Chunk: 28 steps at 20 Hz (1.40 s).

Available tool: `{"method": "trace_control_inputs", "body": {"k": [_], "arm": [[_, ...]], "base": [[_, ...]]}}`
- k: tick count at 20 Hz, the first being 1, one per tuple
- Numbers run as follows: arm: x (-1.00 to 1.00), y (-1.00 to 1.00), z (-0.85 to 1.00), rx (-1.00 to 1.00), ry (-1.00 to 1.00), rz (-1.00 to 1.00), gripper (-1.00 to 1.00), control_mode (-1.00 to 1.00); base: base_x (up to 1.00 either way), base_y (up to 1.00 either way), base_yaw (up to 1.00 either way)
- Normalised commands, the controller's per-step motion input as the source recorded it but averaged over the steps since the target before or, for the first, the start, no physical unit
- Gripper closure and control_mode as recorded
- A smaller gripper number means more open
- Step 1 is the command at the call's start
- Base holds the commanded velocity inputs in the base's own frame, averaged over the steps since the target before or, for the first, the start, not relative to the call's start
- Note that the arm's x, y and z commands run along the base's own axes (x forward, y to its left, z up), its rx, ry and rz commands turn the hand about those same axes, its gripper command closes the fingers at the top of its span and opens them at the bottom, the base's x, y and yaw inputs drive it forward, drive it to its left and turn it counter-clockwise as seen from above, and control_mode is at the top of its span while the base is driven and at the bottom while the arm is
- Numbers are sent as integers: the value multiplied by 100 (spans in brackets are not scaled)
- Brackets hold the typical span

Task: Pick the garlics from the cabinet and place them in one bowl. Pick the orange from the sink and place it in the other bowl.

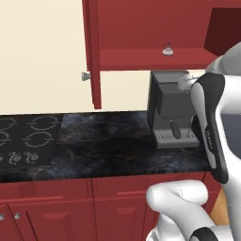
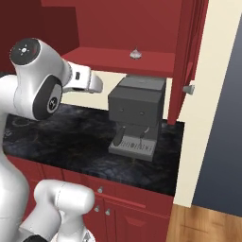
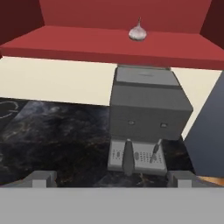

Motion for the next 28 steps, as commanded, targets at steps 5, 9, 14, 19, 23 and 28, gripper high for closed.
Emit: {"method": "trace_control_inputs", "body": {"k": [5,9,14,19,23,28], "arm": [[0,-10,48,-2,-10,0,-100,-100],[3,-6,15,0,-10,0,-100,-100],[28,-11,0,0,-1,0,-100,-100],[34,-6,-10,0,0,0,-100,-100],[40,-11,-1,0,0,0,-100,-100],[50,-13,-2,0,0,0,-100,-100]], "base": [[0,0,0],[0,0,0],[0,0,0],[0,0,0],[0,0,0],[0,0,0]]}}
